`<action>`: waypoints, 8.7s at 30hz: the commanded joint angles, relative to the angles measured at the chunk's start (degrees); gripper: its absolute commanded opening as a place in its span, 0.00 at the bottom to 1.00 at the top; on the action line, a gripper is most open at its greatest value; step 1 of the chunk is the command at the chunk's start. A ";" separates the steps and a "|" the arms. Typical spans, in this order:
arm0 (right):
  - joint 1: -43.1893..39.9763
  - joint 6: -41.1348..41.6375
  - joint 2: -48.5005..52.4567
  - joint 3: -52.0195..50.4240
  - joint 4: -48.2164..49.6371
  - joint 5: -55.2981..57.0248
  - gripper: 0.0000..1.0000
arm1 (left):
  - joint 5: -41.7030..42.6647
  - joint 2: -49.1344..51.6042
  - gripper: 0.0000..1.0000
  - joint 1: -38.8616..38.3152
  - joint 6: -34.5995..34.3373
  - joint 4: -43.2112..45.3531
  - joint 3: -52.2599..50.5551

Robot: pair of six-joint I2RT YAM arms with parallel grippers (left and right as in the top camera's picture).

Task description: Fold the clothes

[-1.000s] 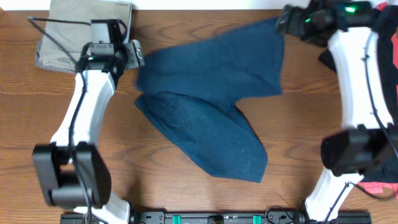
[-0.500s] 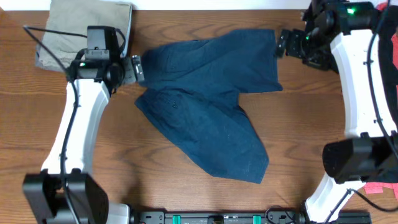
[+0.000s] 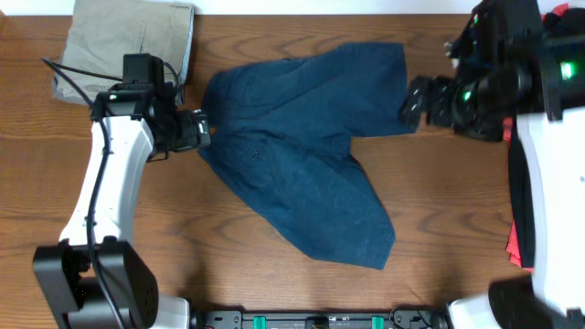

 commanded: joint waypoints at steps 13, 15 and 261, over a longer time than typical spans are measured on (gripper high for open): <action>18.05 14.16 -4.15 -5.77 -0.17 12.63 0.99 | 4.50 14.32 0.99 -0.22 0.37 1.81 -0.68; 18.18 14.38 -4.15 -7.08 -0.17 12.61 0.99 | 3.65 15.74 0.96 -0.22 -0.55 2.93 -0.68; 6.95 23.43 -3.52 -84.37 47.87 -3.74 0.71 | -5.14 0.42 0.06 6.29 -12.41 8.96 -33.62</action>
